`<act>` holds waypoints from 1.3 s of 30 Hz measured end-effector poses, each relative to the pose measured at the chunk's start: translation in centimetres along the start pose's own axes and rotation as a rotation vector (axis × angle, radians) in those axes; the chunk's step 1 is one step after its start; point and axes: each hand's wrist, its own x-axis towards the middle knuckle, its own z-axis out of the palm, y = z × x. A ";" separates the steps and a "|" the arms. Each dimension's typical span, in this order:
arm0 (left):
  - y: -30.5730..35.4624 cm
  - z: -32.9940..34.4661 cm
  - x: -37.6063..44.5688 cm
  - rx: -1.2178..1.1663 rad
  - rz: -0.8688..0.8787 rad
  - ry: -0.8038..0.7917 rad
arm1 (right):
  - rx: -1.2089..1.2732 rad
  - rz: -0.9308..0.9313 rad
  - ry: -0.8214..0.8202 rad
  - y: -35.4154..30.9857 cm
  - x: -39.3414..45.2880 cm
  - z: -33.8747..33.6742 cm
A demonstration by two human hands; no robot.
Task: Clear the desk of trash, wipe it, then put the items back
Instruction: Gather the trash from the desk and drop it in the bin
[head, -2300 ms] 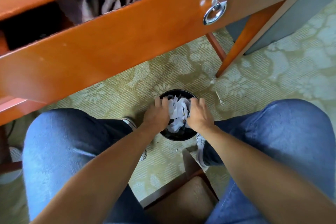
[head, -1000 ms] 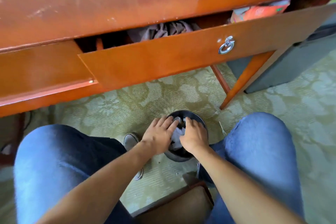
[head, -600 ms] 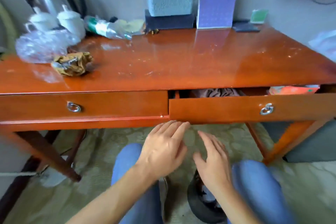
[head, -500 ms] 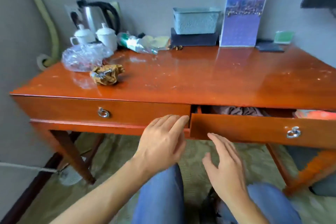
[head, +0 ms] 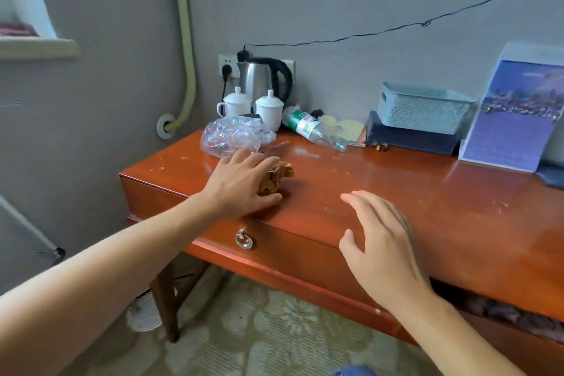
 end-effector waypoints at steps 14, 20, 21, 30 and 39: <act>-2.0 4.2 0.9 -0.419 -0.758 0.625 | 0.154 0.035 -0.248 -6.0 20.2 12.9; -2.1 4.4 1.1 -0.469 -0.851 0.667 | 0.076 0.065 -0.606 -6.5 23.5 20.1; -2.1 4.4 1.1 -0.469 -0.852 0.665 | 0.070 0.089 -0.599 -6.4 23.3 20.8; -1.8 3.9 1.0 -0.488 -0.842 0.647 | 0.116 0.291 -0.327 -2.8 20.9 16.3; -0.2 3.1 0.3 -0.441 -0.591 0.669 | 0.713 0.524 -0.310 3.8 11.4 0.1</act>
